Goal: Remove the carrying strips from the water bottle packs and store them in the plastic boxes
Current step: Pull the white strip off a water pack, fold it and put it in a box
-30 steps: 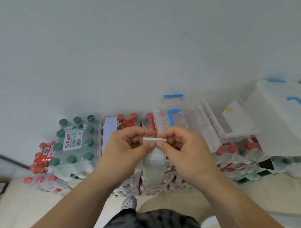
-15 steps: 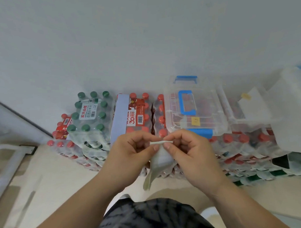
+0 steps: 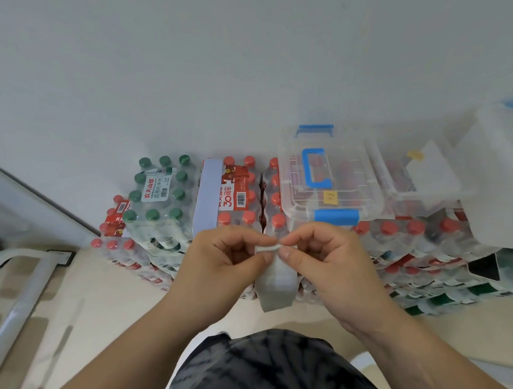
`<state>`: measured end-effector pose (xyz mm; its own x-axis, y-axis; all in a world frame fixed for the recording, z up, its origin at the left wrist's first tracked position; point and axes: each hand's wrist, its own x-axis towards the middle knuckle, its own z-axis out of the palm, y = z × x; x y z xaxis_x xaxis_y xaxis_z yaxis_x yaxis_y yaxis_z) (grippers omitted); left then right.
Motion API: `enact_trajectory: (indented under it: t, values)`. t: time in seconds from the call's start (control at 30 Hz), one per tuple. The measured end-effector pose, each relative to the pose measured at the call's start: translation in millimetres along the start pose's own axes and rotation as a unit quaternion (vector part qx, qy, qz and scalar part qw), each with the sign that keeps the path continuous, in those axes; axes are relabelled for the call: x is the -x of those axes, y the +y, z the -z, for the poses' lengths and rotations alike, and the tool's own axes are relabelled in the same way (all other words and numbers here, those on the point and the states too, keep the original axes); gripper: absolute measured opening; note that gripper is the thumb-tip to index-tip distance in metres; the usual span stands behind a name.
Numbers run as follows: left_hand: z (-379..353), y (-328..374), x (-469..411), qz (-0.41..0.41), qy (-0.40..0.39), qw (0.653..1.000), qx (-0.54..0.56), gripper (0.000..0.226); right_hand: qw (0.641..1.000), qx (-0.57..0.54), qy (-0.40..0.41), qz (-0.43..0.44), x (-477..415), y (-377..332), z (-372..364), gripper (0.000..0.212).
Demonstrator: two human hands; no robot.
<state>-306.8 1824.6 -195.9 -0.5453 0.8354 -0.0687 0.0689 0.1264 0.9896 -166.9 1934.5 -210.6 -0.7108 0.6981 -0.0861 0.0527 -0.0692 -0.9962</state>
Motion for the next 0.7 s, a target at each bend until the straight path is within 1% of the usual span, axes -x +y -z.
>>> enact_trajectory:
  t: [0.1, 0.2, 0.3, 0.47, 0.6, 0.7]
  values:
    - [-1.1, 0.4, 2.7, 0.01, 0.003, 1.0, -0.017, 0.016, 1.0, 0.019, 0.009, -0.002, 2.2, 1.6, -1.5, 0.017]
    - [-0.8, 1.7, 1.7, 0.016, 0.006, 0.999, -0.039, 0.015, 1.0, 0.017, 0.012, -0.022, 3.5, 1.8, -1.5, 0.015]
    - [-2.7, 3.8, -0.6, 0.021, 0.0, 0.999, -0.046, 0.013, 0.999, 0.015, 0.007, -0.042, 3.4, -0.3, 0.6, 0.009]
    - [-7.3, 5.3, -4.9, 0.001, 0.016, 0.999, -0.033, 0.019, 0.999, 0.034, 0.006, -0.016, 0.8, -6.4, 3.1, 0.006]
    - [-7.2, 8.4, -13.8, -0.032, 0.027, 0.998, -0.039, 0.024, 1.0, -0.01, 0.014, -0.011, -7.0, -12.0, 5.6, 0.011]
    - [-8.9, 15.7, -19.9, -0.053, 0.021, 0.997, -0.049, 0.027, 0.999, -0.046, 0.014, -0.015, -14.8, -18.6, 9.4, 0.009]
